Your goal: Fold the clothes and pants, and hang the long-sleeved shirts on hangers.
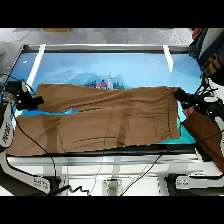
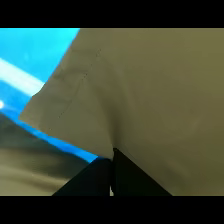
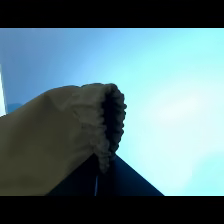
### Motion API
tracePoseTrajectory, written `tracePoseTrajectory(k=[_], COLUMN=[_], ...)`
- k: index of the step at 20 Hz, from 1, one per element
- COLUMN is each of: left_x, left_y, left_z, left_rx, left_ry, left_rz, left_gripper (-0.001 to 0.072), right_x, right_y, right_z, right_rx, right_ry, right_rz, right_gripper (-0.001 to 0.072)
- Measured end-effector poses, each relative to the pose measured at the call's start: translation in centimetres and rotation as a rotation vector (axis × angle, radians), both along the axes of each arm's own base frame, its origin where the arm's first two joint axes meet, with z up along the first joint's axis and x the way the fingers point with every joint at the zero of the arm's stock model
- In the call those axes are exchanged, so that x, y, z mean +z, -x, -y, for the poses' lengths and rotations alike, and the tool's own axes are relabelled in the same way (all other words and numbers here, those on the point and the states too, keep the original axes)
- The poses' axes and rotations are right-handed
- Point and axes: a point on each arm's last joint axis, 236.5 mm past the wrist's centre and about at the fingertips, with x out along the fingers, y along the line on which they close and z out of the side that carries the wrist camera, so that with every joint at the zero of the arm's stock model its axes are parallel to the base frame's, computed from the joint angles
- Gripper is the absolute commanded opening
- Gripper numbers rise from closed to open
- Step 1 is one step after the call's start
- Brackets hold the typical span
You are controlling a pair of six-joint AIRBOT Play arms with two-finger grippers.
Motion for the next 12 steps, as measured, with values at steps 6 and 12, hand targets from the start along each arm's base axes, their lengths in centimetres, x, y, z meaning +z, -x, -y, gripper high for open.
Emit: tracePoseTrajectory(k=[6, 12], left_x=[-0.3, 6.4], left_y=[1.2, 1.7], left_z=[-0.1, -0.2], left_rx=[0.007, -0.021], left_ry=[0.004, -0.033], left_rz=[-0.036, 0.005], left_gripper=[0.0687, 0.0026], right_x=[0.8, 6.4], right_y=[-0.3, 2.2], right_z=[-0.5, 0.6], right_rx=[0.023, 0.106], right_ry=[0.029, 0.077], right_rz=[0.014, -0.007], right_gripper=[0.0688, 0.0027])
